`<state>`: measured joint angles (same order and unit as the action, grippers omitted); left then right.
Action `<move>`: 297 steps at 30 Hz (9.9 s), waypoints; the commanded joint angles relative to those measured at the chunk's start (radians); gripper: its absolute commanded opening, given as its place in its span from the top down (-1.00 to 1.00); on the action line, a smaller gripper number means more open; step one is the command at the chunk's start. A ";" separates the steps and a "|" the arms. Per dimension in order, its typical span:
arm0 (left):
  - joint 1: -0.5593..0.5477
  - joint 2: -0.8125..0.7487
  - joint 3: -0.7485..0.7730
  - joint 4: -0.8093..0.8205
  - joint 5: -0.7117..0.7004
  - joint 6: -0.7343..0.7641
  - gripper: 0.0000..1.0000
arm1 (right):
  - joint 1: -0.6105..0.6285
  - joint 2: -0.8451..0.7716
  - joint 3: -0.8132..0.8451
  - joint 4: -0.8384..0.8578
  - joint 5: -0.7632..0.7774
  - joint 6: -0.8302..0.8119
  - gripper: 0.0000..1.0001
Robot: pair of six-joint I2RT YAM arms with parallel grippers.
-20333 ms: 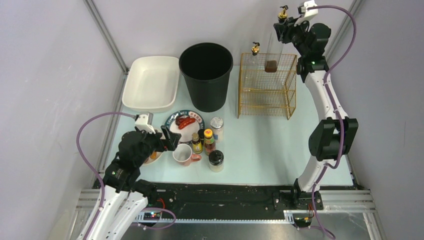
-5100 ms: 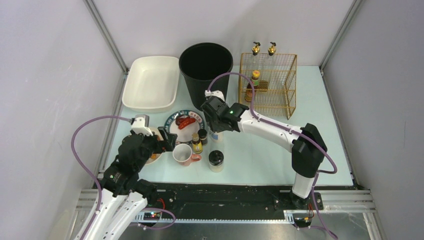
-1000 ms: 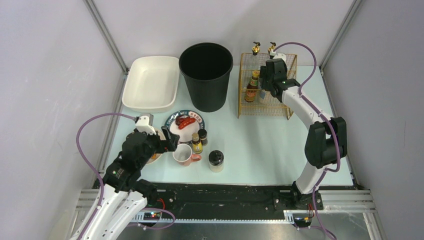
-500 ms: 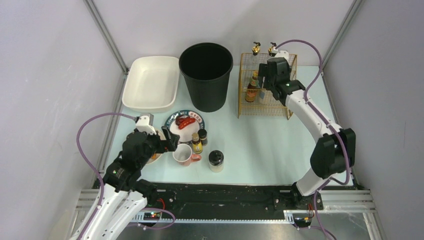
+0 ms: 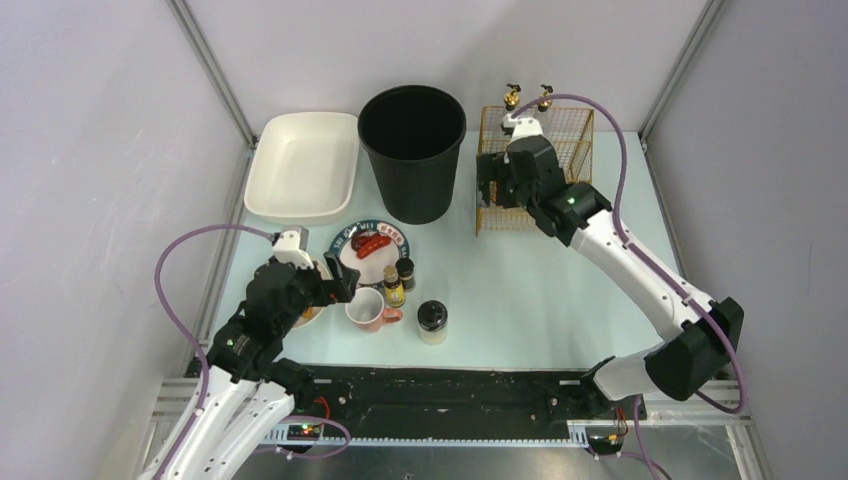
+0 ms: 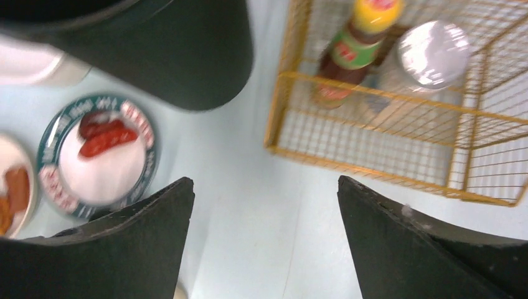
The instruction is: Clear the kitchen counter
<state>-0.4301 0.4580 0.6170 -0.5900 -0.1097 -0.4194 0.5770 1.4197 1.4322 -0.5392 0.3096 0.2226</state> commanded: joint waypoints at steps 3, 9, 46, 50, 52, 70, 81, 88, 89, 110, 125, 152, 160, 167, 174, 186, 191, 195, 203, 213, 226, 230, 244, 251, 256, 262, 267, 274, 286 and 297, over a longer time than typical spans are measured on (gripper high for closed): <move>-0.005 0.010 0.027 0.014 0.002 -0.011 -0.97 | 0.154 -0.076 -0.020 -0.133 -0.145 0.019 -0.84; -0.004 0.000 0.025 0.013 -0.004 -0.012 -0.97 | 0.352 -0.068 -0.052 -0.177 -0.110 0.041 -0.98; -0.038 -0.034 0.027 0.008 -0.015 -0.016 -0.97 | 0.672 0.200 -0.167 -0.168 -0.028 0.274 -0.98; -0.038 -0.035 0.026 0.008 -0.015 -0.015 -0.97 | 0.670 0.221 -0.167 -0.169 0.000 0.281 -0.90; -0.038 -0.033 0.027 0.008 -0.015 -0.015 -0.97 | 0.669 0.225 -0.167 -0.164 0.003 0.284 -0.85; -0.038 -0.010 0.027 0.008 -0.010 -0.015 -0.97 | 0.631 0.195 -0.166 -0.132 -0.009 0.260 0.52; -0.038 0.011 0.027 0.007 -0.008 -0.012 -0.97 | 0.527 -0.019 -0.155 -0.167 0.018 0.194 0.71; -0.038 0.010 0.028 0.008 -0.013 -0.013 -0.97 | 0.315 -0.123 -0.107 -0.221 0.027 0.134 0.72; -0.038 0.010 0.028 0.008 -0.013 -0.013 -0.97 | 0.269 -0.131 -0.091 -0.225 0.027 0.119 0.72; -0.038 0.004 0.029 0.008 -0.018 -0.010 -0.97 | -0.286 0.061 0.294 -0.253 0.087 0.111 0.86; -0.038 0.005 0.029 0.007 -0.024 -0.008 -0.97 | -0.426 0.295 0.442 -0.185 0.106 0.068 0.94; -0.036 0.034 0.032 0.003 -0.026 -0.008 -0.97 | -0.473 0.569 0.443 -0.154 -0.084 0.131 0.92; -0.037 0.030 0.032 0.002 -0.033 -0.009 -0.97 | -0.474 0.644 0.482 -0.195 -0.075 0.141 0.40; -0.037 0.036 0.032 0.002 -0.031 -0.009 -0.97 | -0.474 0.648 0.477 -0.212 -0.053 0.136 -0.27; -0.036 0.036 0.031 0.001 -0.030 -0.010 -0.97 | -0.470 0.612 0.478 -0.212 -0.060 0.139 -0.57; -0.037 0.033 0.031 0.001 -0.027 -0.010 -0.97 | -0.467 0.519 0.488 -0.253 -0.033 0.139 -0.68; -0.037 0.033 0.032 0.002 -0.025 -0.010 -0.97 | -0.466 0.439 0.472 -0.268 -0.004 0.141 -0.68; -0.036 0.035 0.032 0.002 -0.025 -0.010 -0.97 | -0.462 0.364 0.435 -0.259 0.005 0.140 -0.68; -0.038 0.039 0.032 0.001 -0.024 -0.012 -0.97 | -0.359 0.150 0.258 -0.188 0.057 0.118 -0.68; -0.038 0.031 0.031 0.002 -0.025 -0.015 -0.97 | -0.081 -0.094 0.087 -0.141 -0.056 0.100 -0.66; -0.037 -0.007 0.028 0.001 -0.045 -0.018 -0.97 | 0.269 0.033 0.094 -0.129 -0.223 0.122 -0.64; -0.038 -0.030 0.029 -0.003 -0.067 -0.022 -0.97 | 0.350 0.114 0.143 -0.133 -0.227 0.121 -0.63; -0.038 -0.101 0.029 -0.014 -0.120 -0.035 -0.97 | 0.499 0.409 0.363 -0.217 -0.172 0.122 -0.57; -0.038 -0.137 0.027 -0.014 -0.120 -0.038 -0.97 | 0.519 0.476 0.392 -0.256 -0.162 0.139 -0.49; -0.038 -0.155 0.030 -0.014 -0.108 -0.034 -0.97 | 0.536 0.504 0.401 -0.262 -0.156 0.142 -0.40; -0.038 -0.189 0.039 -0.013 -0.058 -0.034 -0.97 | 0.538 0.537 0.421 -0.276 -0.148 0.138 -0.29; -0.038 -0.214 0.056 -0.024 0.006 -0.019 -0.97 | 0.540 0.573 0.463 -0.294 -0.139 0.128 -0.09; -0.038 -0.241 0.066 -0.023 0.086 0.023 -0.97 | 0.545 0.602 0.492 -0.328 -0.107 0.118 0.30; -0.038 -0.239 0.061 -0.016 0.139 0.052 -0.97 | 0.561 0.503 0.406 -0.321 -0.057 0.106 1.00; -0.038 -0.189 0.051 -0.010 0.128 0.000 -0.97 | 0.562 0.258 0.228 -0.343 0.024 0.130 1.00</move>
<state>-0.4625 0.2443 0.6510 -0.6231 0.0071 -0.3969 1.1358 1.8259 1.6855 -0.8852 0.2657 0.3401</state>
